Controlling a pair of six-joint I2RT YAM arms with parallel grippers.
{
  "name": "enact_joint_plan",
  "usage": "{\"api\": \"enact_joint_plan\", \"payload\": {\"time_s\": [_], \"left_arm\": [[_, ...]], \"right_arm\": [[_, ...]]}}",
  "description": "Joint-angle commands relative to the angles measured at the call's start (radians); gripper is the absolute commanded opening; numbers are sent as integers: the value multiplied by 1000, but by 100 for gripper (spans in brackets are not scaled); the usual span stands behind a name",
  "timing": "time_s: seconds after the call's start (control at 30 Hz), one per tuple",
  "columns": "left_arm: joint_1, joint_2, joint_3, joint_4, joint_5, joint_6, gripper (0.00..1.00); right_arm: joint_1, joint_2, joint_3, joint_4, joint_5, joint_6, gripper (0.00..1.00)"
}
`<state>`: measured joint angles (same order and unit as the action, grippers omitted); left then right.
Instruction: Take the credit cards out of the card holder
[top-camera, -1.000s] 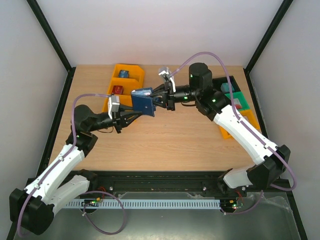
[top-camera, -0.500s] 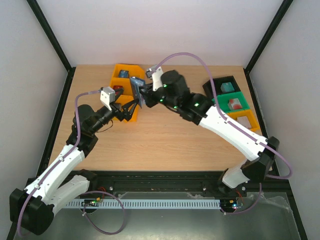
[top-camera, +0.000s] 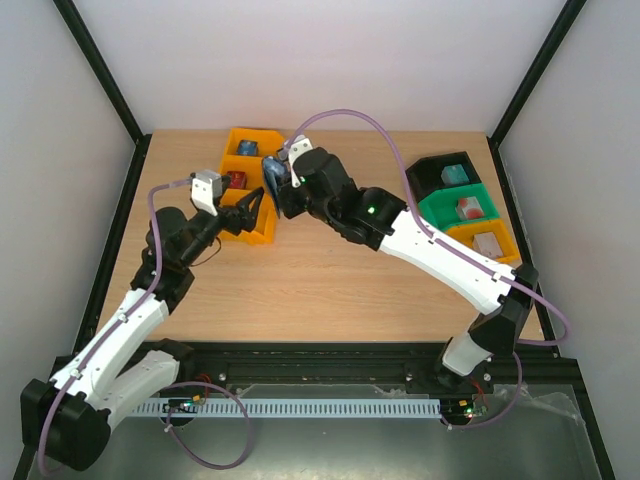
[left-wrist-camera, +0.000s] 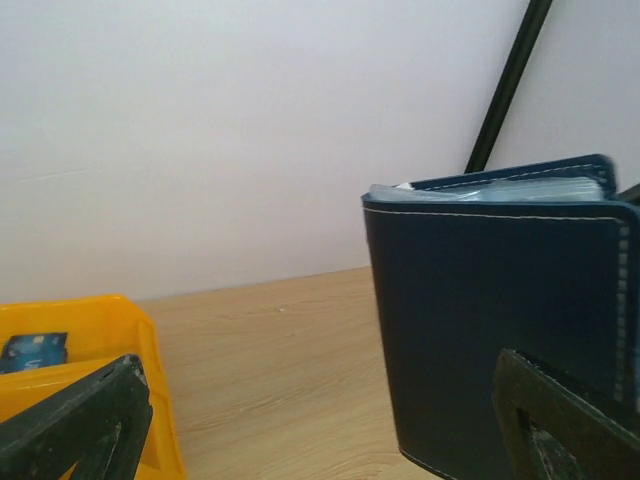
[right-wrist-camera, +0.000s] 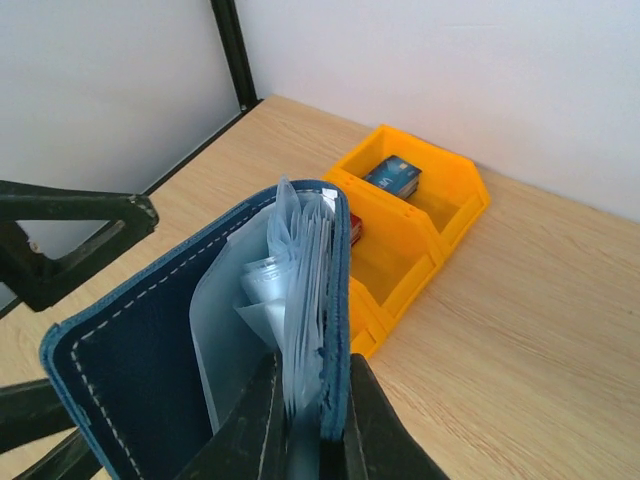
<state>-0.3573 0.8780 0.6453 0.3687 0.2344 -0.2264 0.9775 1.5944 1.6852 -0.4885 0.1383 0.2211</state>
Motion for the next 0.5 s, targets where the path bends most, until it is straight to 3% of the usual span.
{"api": "enact_joint_plan", "payload": {"time_s": [0.0, 0.13, 0.23, 0.37, 0.47], "left_arm": [[13, -4, 23, -17, -20, 26, 94], [17, -20, 29, 18, 180, 84, 99], [15, -36, 32, 82, 267, 39, 99], [15, -25, 30, 154, 206, -78, 100], [-6, -4, 37, 91, 88, -44, 99]], "right_arm": [[4, -22, 45, 7, -59, -40, 1], [4, -6, 59, -3, 15, -5, 2], [8, 30, 95, -42, 56, 0, 1], [19, 41, 111, -40, 39, -5, 2], [32, 40, 114, -32, 30, -26, 2]]}}
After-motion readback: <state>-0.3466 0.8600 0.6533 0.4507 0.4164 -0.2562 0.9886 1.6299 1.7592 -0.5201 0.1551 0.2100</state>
